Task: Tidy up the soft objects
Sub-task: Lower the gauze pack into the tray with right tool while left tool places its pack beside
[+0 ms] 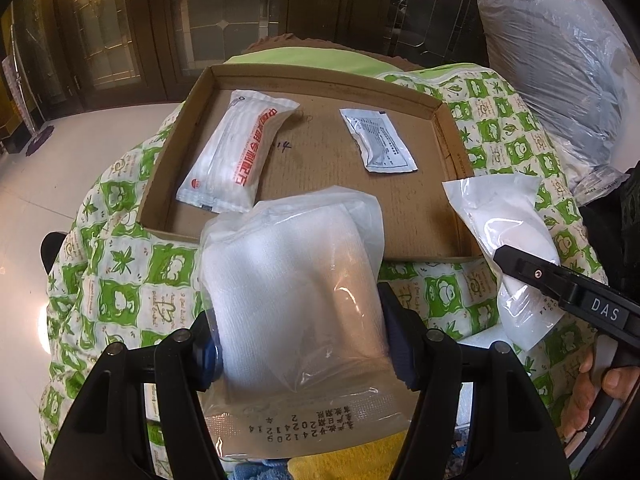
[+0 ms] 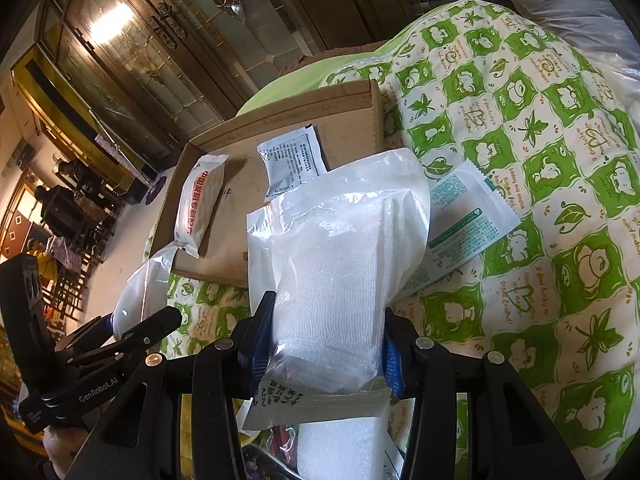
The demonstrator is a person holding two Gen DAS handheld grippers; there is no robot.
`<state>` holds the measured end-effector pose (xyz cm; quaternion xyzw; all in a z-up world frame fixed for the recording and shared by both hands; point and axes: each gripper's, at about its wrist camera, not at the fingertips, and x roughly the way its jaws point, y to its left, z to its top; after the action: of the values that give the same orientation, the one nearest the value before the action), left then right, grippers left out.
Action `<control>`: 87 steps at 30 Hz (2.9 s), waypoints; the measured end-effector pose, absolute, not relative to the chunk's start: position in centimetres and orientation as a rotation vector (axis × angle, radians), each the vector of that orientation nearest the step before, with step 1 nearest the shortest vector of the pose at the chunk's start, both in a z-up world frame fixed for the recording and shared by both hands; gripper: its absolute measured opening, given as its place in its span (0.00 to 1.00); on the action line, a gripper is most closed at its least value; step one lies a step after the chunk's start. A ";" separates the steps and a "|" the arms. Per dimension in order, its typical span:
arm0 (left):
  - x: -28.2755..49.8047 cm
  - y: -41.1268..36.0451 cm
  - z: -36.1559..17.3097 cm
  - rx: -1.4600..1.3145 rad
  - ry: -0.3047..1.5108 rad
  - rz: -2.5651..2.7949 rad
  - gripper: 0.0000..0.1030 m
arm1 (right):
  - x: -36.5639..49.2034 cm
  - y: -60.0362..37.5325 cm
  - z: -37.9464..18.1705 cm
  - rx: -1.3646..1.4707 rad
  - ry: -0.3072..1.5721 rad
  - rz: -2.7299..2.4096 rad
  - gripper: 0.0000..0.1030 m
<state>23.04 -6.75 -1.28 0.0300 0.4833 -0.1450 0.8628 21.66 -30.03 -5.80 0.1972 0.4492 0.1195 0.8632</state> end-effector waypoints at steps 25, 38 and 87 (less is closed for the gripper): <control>26.4 -6.9 -1.3 0.074 1.022 -0.311 0.63 | 25.2 -27.6 -6.0 0.370 0.951 0.277 0.44; 30.9 -7.0 -2.6 0.074 1.053 -0.289 0.63 | 30.1 -24.2 -5.7 0.291 0.973 0.324 0.44; 32.4 -7.1 -1.8 0.107 1.038 -0.217 0.78 | 29.4 -23.8 -6.1 0.267 0.771 0.219 0.85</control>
<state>32.37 -7.12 -1.75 0.0510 0.4947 -0.1035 0.8614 29.40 -23.77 -6.15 0.1294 0.3739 0.1060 0.9123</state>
